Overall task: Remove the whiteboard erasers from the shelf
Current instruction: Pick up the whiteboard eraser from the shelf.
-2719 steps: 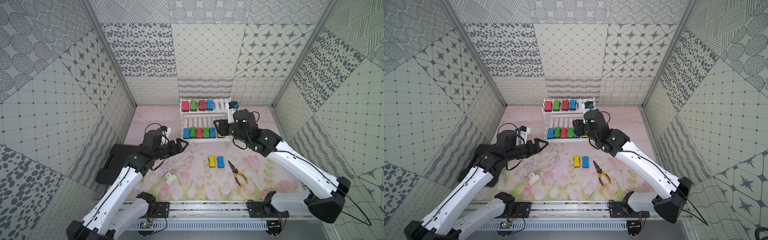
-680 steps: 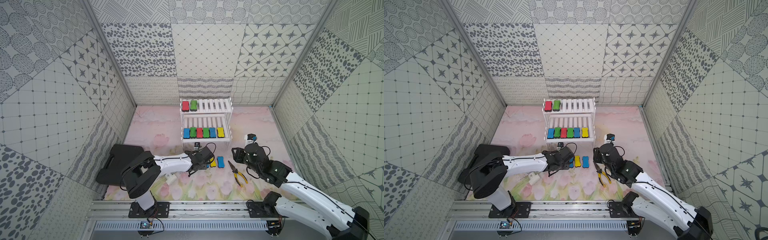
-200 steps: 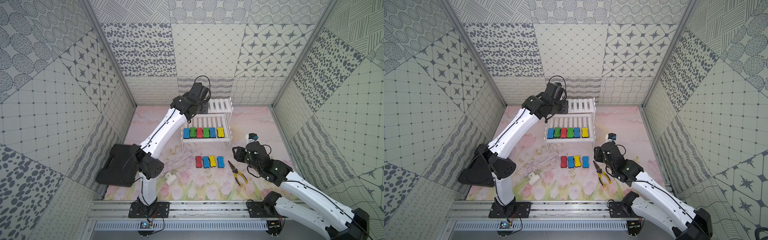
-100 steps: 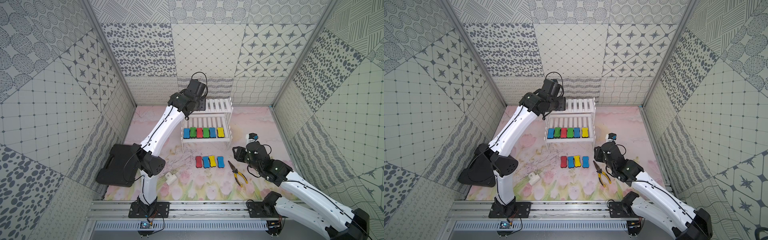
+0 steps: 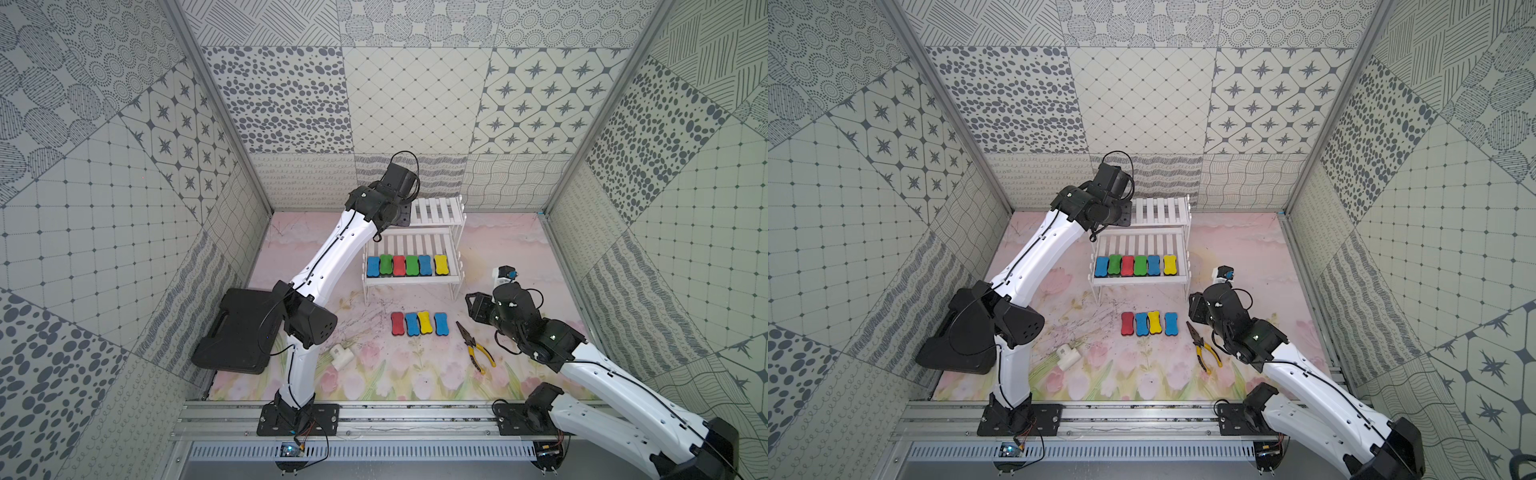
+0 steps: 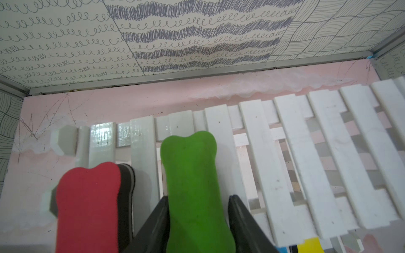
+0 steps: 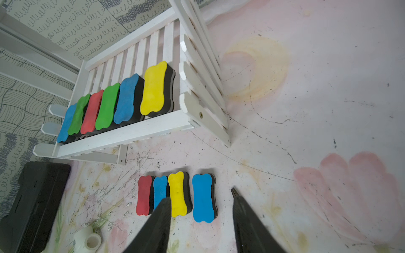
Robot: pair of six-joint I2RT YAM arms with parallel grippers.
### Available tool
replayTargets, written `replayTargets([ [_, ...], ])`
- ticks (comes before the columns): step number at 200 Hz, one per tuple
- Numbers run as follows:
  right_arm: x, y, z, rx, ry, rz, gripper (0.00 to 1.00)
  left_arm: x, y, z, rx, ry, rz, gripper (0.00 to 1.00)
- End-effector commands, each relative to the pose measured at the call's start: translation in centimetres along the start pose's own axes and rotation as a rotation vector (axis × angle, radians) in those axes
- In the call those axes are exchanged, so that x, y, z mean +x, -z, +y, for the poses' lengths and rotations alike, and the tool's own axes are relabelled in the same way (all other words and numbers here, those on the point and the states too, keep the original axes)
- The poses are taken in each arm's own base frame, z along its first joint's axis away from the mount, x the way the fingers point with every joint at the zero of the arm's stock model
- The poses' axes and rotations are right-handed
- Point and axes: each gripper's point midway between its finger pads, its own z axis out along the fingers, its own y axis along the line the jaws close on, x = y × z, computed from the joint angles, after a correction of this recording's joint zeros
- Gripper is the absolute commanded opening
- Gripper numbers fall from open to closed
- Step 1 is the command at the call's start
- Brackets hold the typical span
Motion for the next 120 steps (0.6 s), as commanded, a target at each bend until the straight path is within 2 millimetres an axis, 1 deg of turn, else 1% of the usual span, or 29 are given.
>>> replayTargets([
  [1,-0.9,0.0,0.6,-0.023,-0.012,-0.028,0.49,0.2,0.1,0.9,-0.027,-0.01,0.014,0.39],
  [14,-0.9,0.0,0.5,-0.023,-0.014,-0.029,0.49,0.0,0.4,0.9,-0.017,-0.001,0.007,0.36],
  [36,-1.0,0.1,0.5,-0.025,-0.017,-0.031,0.49,-0.3,1.7,0.7,-0.006,0.017,-0.012,0.34],
  [50,-1.0,0.1,0.5,-0.025,-0.02,-0.032,0.49,-0.5,3.1,0.3,0.003,0.019,-0.042,0.34],
  [67,-1.0,0.2,0.6,-0.028,-0.025,-0.033,0.5,-0.2,5.1,-0.5,0.024,0.017,-0.082,0.34],
  [81,-0.9,0.2,0.5,-0.03,-0.027,-0.033,0.49,0.8,6.5,-0.9,0.046,0.028,-0.107,0.34],
  [93,-0.8,0.3,0.4,-0.032,-0.029,-0.033,0.5,2.4,7.4,-1.0,0.051,0.032,-0.114,0.35],
  [113,-0.6,0.3,0.3,-0.035,-0.033,-0.028,0.5,5.6,9.1,-0.6,0.049,0.046,-0.117,0.35],
  [120,-0.5,0.3,0.3,-0.036,-0.033,-0.026,0.5,7.0,9.6,-0.4,0.05,0.05,-0.112,0.35],
])
